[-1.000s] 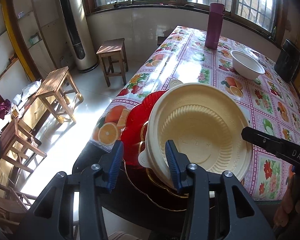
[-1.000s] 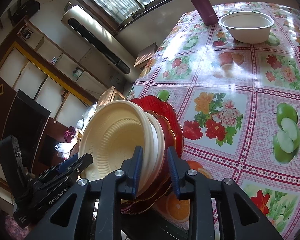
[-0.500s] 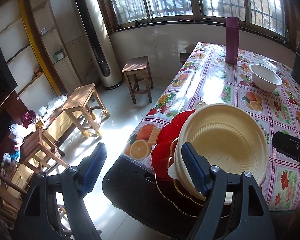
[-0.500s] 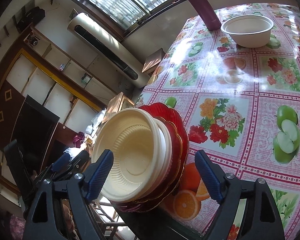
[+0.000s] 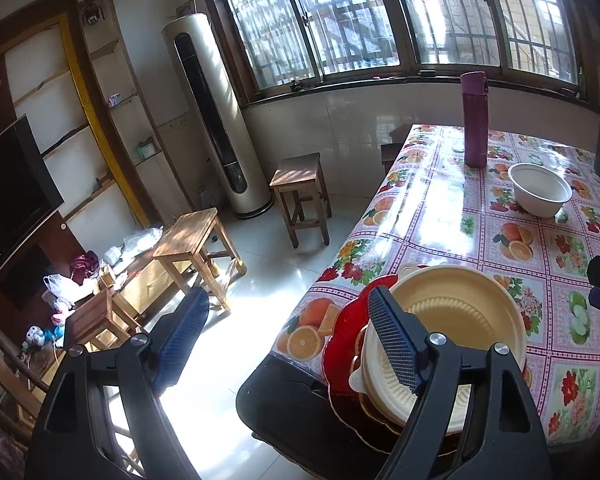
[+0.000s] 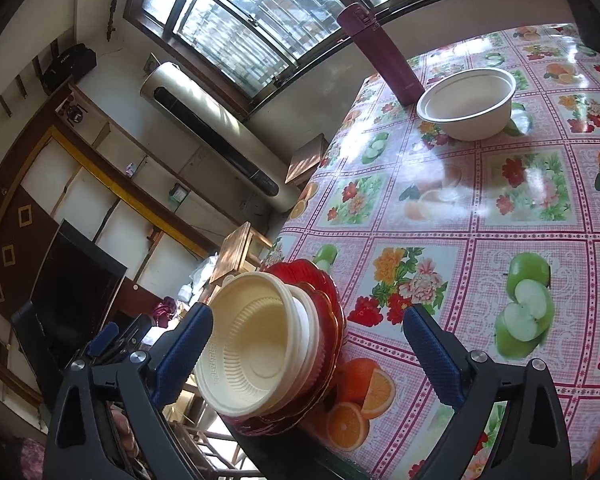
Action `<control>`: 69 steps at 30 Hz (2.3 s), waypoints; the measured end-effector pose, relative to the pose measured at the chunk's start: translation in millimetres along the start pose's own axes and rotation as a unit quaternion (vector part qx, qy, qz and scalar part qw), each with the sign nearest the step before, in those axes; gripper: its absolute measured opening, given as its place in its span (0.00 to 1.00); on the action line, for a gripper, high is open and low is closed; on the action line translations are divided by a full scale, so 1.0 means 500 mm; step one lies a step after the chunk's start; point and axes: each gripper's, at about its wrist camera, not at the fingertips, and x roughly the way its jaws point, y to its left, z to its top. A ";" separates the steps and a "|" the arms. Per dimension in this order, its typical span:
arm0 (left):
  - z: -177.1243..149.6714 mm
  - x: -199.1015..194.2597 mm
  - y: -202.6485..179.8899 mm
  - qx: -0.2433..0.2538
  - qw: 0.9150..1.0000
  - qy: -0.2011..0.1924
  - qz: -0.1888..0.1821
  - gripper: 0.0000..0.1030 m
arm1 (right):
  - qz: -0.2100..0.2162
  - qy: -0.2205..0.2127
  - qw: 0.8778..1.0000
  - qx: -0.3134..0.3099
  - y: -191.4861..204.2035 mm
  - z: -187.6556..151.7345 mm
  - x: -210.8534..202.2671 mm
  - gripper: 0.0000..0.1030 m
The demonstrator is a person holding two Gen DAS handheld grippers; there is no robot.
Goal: Organize plates and bowls
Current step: 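Withdraw the left gripper from the stack toward the white bowl, then move the left gripper to the rim of the remaining white bowl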
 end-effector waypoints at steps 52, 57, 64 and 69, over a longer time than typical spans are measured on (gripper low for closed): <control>0.129 0.091 -0.497 0.172 0.953 0.145 -0.205 0.80 | -0.075 -0.122 0.978 0.150 -0.340 0.186 -0.111 0.97; 0.150 0.114 -0.497 0.174 0.955 0.140 -0.193 0.80 | -0.071 -0.122 0.985 0.103 -0.290 0.250 -0.094 0.97; 0.183 0.164 -0.510 0.187 0.958 0.142 -0.162 0.80 | -0.057 -0.113 0.990 0.063 -0.254 0.322 -0.036 0.97; 0.209 0.216 -0.529 0.196 0.960 0.151 -0.128 0.80 | -0.033 -0.140 0.986 0.088 -0.272 0.375 -0.014 0.97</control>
